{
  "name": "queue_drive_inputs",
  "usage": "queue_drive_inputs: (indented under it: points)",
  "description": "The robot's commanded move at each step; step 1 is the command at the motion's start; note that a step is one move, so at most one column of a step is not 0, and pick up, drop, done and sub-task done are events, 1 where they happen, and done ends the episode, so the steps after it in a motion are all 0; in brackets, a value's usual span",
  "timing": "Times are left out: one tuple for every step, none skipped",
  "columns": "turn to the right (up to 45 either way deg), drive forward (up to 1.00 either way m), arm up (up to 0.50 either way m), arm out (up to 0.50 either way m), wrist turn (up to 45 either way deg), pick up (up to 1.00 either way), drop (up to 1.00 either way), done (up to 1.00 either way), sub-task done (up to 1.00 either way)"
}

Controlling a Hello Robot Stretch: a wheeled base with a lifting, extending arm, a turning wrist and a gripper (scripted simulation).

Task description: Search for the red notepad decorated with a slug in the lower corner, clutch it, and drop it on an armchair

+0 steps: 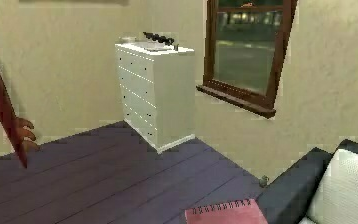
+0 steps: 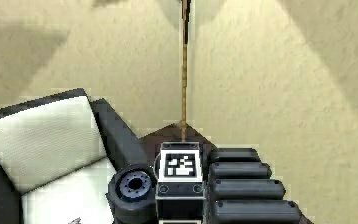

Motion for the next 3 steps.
queue_drive_inputs:
  points:
    - [-45.0,0.00,0.00,0.00,0.0,0.00,0.00,0.00,0.00]
    - [-24.0,0.00,0.00,0.00,0.0,0.00,0.00,0.00,0.00]
    - [45.0,0.00,0.00,0.00,0.0,0.00,0.00,0.00,0.00]
